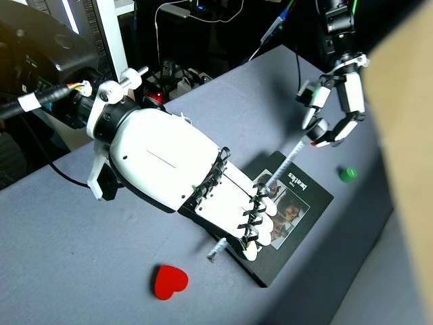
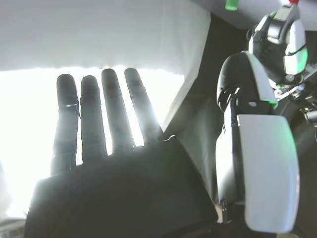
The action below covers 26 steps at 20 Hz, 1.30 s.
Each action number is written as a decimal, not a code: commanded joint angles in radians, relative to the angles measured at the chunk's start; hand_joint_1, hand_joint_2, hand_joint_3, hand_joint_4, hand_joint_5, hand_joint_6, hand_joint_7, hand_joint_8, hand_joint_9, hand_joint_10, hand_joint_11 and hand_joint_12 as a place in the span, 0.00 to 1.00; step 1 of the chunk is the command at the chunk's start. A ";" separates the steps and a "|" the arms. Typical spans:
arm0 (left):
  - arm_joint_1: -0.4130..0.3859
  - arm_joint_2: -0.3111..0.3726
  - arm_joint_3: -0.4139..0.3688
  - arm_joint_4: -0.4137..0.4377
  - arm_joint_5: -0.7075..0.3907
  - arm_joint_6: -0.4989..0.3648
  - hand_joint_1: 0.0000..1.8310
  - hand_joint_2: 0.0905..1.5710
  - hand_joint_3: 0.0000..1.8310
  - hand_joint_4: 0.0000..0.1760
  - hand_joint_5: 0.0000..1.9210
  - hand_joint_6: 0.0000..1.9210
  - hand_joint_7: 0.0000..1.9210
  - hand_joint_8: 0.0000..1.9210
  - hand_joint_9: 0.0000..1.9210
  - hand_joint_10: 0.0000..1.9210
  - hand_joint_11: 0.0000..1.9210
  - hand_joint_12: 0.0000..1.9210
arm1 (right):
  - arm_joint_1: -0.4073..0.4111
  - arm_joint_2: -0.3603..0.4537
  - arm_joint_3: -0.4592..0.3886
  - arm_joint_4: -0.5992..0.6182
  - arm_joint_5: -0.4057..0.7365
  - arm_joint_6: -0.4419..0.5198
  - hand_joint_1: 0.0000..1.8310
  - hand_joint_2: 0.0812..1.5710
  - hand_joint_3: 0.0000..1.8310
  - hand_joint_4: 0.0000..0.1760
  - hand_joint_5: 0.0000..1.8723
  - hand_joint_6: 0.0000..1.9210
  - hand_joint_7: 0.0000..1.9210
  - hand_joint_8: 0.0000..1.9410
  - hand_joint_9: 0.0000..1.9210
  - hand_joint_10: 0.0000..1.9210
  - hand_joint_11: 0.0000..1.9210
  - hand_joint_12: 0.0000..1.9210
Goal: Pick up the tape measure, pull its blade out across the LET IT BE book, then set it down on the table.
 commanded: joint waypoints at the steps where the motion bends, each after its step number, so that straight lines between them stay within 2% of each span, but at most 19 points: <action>1: -0.003 -0.008 0.015 -0.032 -0.108 -0.022 0.76 0.67 0.00 0.00 0.53 0.39 0.55 0.45 0.52 0.60 0.49 0.53 | 0.009 0.003 -0.002 -0.070 0.034 0.005 0.08 0.69 0.01 0.00 0.07 0.00 0.07 0.00 0.06 0.00 0.00 0.33; 12: -0.015 -0.075 0.165 0.100 -0.181 -0.092 0.76 0.67 0.00 0.00 0.52 0.40 0.56 0.44 0.52 0.59 0.50 0.52 | 0.005 0.003 -0.002 -0.078 0.033 0.008 0.08 0.69 0.01 0.00 0.07 0.00 0.08 0.00 0.06 0.00 0.00 0.33; 19: -0.013 -0.086 0.198 0.113 -0.183 -0.097 0.76 0.66 0.00 0.00 0.54 0.37 0.56 0.43 0.53 0.57 0.51 0.51 | 0.004 0.003 -0.002 -0.080 0.033 0.008 0.08 0.70 0.00 0.00 0.07 0.00 0.09 0.00 0.08 0.00 0.00 0.34; 26: -0.013 -0.098 0.237 0.121 -0.189 -0.097 0.76 0.66 0.00 0.00 0.53 0.39 0.57 0.42 0.53 0.58 0.50 0.51 | 0.003 0.003 -0.001 -0.081 0.029 0.009 0.08 0.70 0.00 0.00 0.07 0.00 0.09 0.00 0.08 0.00 0.00 0.34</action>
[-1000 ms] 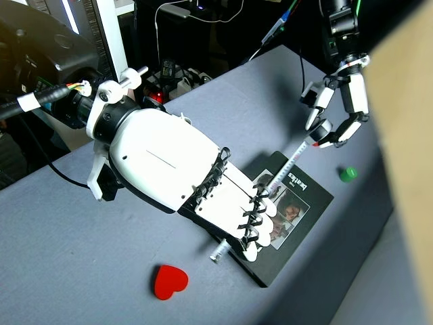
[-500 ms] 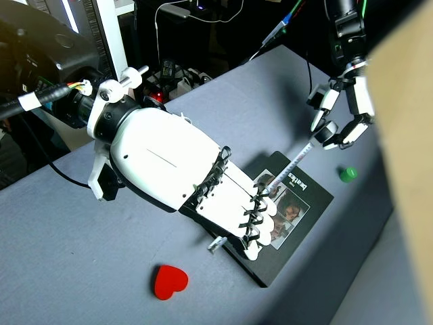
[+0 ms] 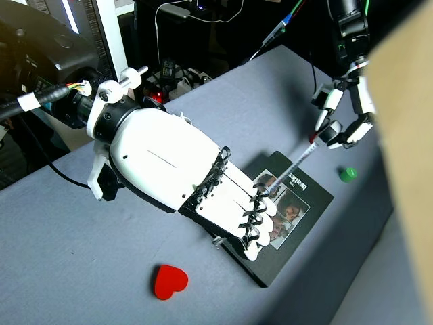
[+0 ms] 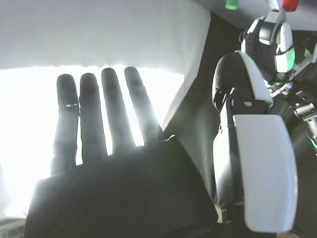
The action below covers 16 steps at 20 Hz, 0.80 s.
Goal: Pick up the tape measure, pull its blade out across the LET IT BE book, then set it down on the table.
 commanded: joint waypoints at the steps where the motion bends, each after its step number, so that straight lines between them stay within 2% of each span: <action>1: -0.008 -0.003 0.010 -0.060 -0.081 -0.009 0.76 0.66 0.00 0.00 0.53 0.39 0.57 0.42 0.53 0.58 0.50 0.51 | 0.003 0.003 -0.001 -0.073 0.034 0.006 0.08 0.70 0.00 0.00 0.07 0.00 0.09 0.00 0.08 0.00 0.00 0.34; 16: -0.003 -0.015 0.045 -0.046 -0.095 -0.009 0.76 0.66 0.00 0.00 0.51 0.41 0.57 0.41 0.52 0.59 0.49 0.51 | 0.000 0.003 -0.002 -0.080 0.031 0.007 0.08 0.70 0.00 0.00 0.08 0.00 0.09 0.00 0.08 0.00 0.00 0.36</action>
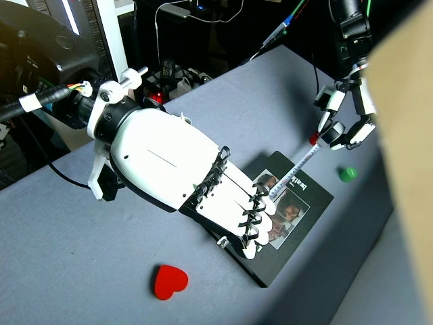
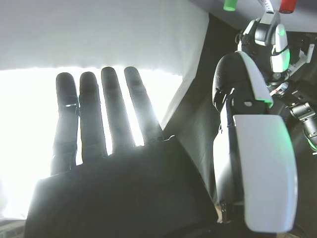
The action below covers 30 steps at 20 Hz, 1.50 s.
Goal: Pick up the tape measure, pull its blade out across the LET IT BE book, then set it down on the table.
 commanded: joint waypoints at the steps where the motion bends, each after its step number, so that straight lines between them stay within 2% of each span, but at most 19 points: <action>1: -0.006 -0.001 0.012 -0.057 -0.082 -0.009 0.76 0.66 0.00 0.00 0.51 0.41 0.57 0.41 0.53 0.59 0.49 0.51 | 0.005 0.003 -0.002 -0.074 0.034 0.006 0.08 0.70 0.00 0.00 0.08 0.00 0.09 0.00 0.08 0.00 0.00 0.36; 11: -0.005 -0.002 0.010 -0.053 -0.093 -0.009 0.76 0.67 0.00 0.00 0.52 0.41 0.55 0.44 0.53 0.58 0.49 0.52 | 0.003 0.003 -0.002 -0.076 0.032 0.006 0.08 0.70 0.00 0.00 0.08 0.00 0.09 0.00 0.08 0.00 0.00 0.36; 14: -0.023 0.007 -0.006 -0.024 -0.099 -0.023 0.76 0.67 0.00 0.00 0.52 0.41 0.54 0.45 0.53 0.59 0.49 0.52 | 0.002 0.003 -0.002 -0.076 0.031 0.006 0.09 0.70 0.00 0.00 0.08 0.00 0.09 0.00 0.09 0.00 0.00 0.37; 17: -0.050 0.065 -0.104 -0.007 -0.057 -0.020 0.76 0.67 0.00 0.00 0.52 0.40 0.55 0.45 0.53 0.58 0.49 0.53 | -0.002 0.003 -0.002 -0.078 0.028 0.006 0.09 0.70 0.00 0.00 0.08 0.00 0.10 0.00 0.09 0.00 0.00 0.37; 21: -0.099 0.163 -0.275 -0.010 0.016 0.032 0.76 0.67 0.00 0.00 0.52 0.40 0.54 0.45 0.53 0.58 0.49 0.53 | -0.001 0.003 -0.002 -0.078 0.028 0.007 0.09 0.70 0.00 0.00 0.08 0.00 0.10 0.00 0.09 0.00 0.00 0.37; 24: -0.101 0.240 -0.411 -0.054 0.046 0.086 0.76 0.67 0.00 0.00 0.50 0.44 0.53 0.47 0.52 0.59 0.48 0.54 | -0.002 0.003 -0.003 -0.078 0.028 0.007 0.09 0.70 0.00 0.00 0.08 0.00 0.10 0.00 0.09 0.00 0.00 0.37; 28: -0.094 0.300 -0.520 -0.080 0.071 0.101 0.76 0.67 0.00 0.00 0.50 0.43 0.56 0.42 0.54 0.58 0.50 0.52 | -0.004 0.003 -0.006 -0.078 0.029 0.007 0.09 0.70 0.00 0.00 0.08 0.00 0.10 0.00 0.09 0.00 0.00 0.36; 30: -0.090 0.321 -0.573 -0.131 0.080 0.119 0.76 0.66 0.00 0.00 0.51 0.42 0.56 0.42 0.54 0.57 0.50 0.51 | -0.007 0.003 -0.009 -0.080 0.030 0.007 0.09 0.70 0.00 0.00 0.08 0.00 0.10 0.00 0.09 0.00 0.00 0.36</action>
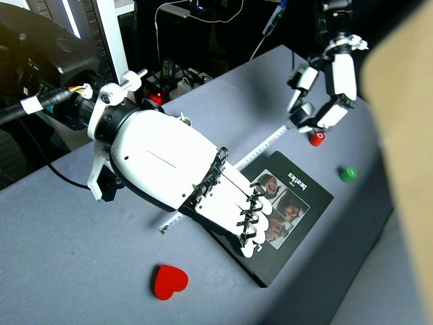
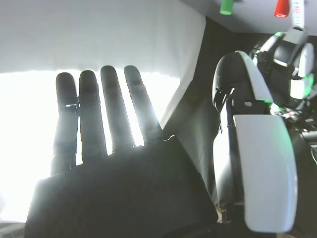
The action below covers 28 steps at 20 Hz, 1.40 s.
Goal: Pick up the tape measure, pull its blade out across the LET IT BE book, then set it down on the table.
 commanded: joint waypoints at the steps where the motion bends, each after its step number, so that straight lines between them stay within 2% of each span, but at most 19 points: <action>1: 0.001 0.011 -0.010 -0.056 -0.081 -0.003 0.76 0.66 0.00 0.00 0.51 0.41 0.57 0.41 0.53 0.58 0.50 0.51 | 0.004 0.003 -0.007 -0.072 0.038 0.004 0.09 0.70 0.00 0.00 0.08 0.00 0.10 0.00 0.09 0.00 0.00 0.36; 5: 0.065 0.024 -0.075 -0.125 -0.107 0.019 0.76 0.66 0.00 0.00 0.52 0.41 0.57 0.42 0.53 0.58 0.50 0.51 | -0.001 0.004 -0.017 -0.072 0.046 -0.002 0.09 0.71 0.00 0.00 0.08 0.00 0.10 0.00 0.09 0.00 0.00 0.36; 8: 0.144 0.006 -0.097 -0.163 -0.150 0.027 0.76 0.66 0.00 0.00 0.52 0.40 0.56 0.42 0.53 0.59 0.50 0.52 | -0.002 0.004 -0.020 -0.072 0.048 -0.002 0.09 0.70 0.00 0.00 0.08 0.00 0.10 0.00 0.09 0.00 0.00 0.36; 13: 0.202 -0.063 -0.064 -0.224 -0.197 0.051 0.76 0.66 0.00 0.00 0.52 0.40 0.56 0.42 0.52 0.59 0.51 0.52 | -0.004 0.004 -0.020 -0.072 0.047 0.004 0.09 0.70 0.00 0.00 0.08 0.00 0.10 0.00 0.09 0.00 0.00 0.37; 16: 0.207 -0.095 -0.049 -0.278 -0.225 0.093 0.76 0.66 0.00 0.00 0.53 0.39 0.57 0.41 0.53 0.58 0.51 0.52 | -0.006 0.004 -0.021 -0.072 0.046 0.000 0.09 0.71 0.00 0.00 0.09 0.00 0.10 0.00 0.09 0.00 0.00 0.37; 19: 0.208 -0.128 -0.025 -0.278 -0.228 0.090 0.76 0.67 0.00 0.00 0.50 0.46 0.58 0.39 0.50 0.60 0.48 0.50 | -0.009 0.004 -0.024 -0.073 0.043 -0.005 0.09 0.71 0.00 0.00 0.09 0.00 0.10 0.00 0.10 0.00 0.00 0.36; 20: 0.208 -0.138 -0.015 -0.271 -0.232 0.089 0.75 0.67 0.00 0.00 0.50 0.47 0.56 0.41 0.50 0.60 0.48 0.50 | -0.009 0.004 -0.025 -0.074 0.043 -0.006 0.09 0.71 0.00 0.00 0.09 0.00 0.10 0.00 0.10 0.00 0.00 0.36; 22: 0.209 -0.154 -0.002 -0.262 -0.237 0.086 0.75 0.69 0.00 0.00 0.49 0.50 0.48 0.52 0.49 0.62 0.46 0.50 | -0.011 0.004 -0.026 -0.078 0.043 -0.006 0.09 0.71 0.00 0.00 0.09 0.00 0.11 0.00 0.10 0.00 0.00 0.36; 23: 0.211 -0.165 0.008 -0.260 -0.245 0.086 0.67 0.71 0.00 0.00 0.48 0.55 0.48 0.56 0.47 0.39 0.45 0.49 | -0.012 0.004 -0.027 -0.081 0.043 -0.006 0.09 0.71 0.00 0.00 0.09 0.00 0.11 0.00 0.09 0.00 0.00 0.36; 24: 0.212 -0.176 0.018 -0.258 -0.250 0.086 0.62 0.71 0.00 0.00 0.48 0.56 0.46 0.27 0.48 0.23 0.42 0.47 | -0.013 0.004 -0.028 -0.082 0.043 -0.006 0.09 0.72 0.00 0.00 0.09 0.00 0.11 0.00 0.09 0.00 0.00 0.36; 25: 0.212 -0.183 0.024 -0.257 -0.251 0.086 0.59 0.69 0.00 0.00 0.41 0.24 0.46 0.12 0.45 0.14 0.37 0.46 | -0.013 0.004 -0.028 -0.083 0.043 -0.006 0.09 0.72 0.00 0.00 0.09 0.00 0.11 0.00 0.09 0.00 0.00 0.37; 26: 0.212 -0.192 0.034 -0.249 -0.254 0.083 0.57 0.68 0.00 0.00 0.40 0.09 0.45 0.05 0.43 0.06 0.33 0.44 | -0.013 0.004 -0.028 -0.083 0.043 -0.006 0.09 0.72 0.00 0.00 0.09 0.00 0.11 0.00 0.09 0.00 0.00 0.37; 27: 0.213 -0.200 0.041 -0.248 -0.259 0.081 0.53 0.70 0.00 0.00 0.37 0.03 0.42 0.01 0.39 0.02 0.28 0.42 | -0.013 0.004 -0.028 -0.084 0.043 -0.006 0.09 0.72 0.00 0.00 0.09 0.00 0.11 0.00 0.09 0.00 0.00 0.37; 28: 0.214 -0.206 0.047 -0.246 -0.263 0.080 0.47 0.71 0.00 0.00 0.34 0.01 0.38 0.00 0.36 0.01 0.23 0.41 | -0.013 0.004 -0.028 -0.084 0.043 -0.006 0.09 0.72 0.00 0.00 0.09 0.00 0.11 0.00 0.10 0.00 0.00 0.37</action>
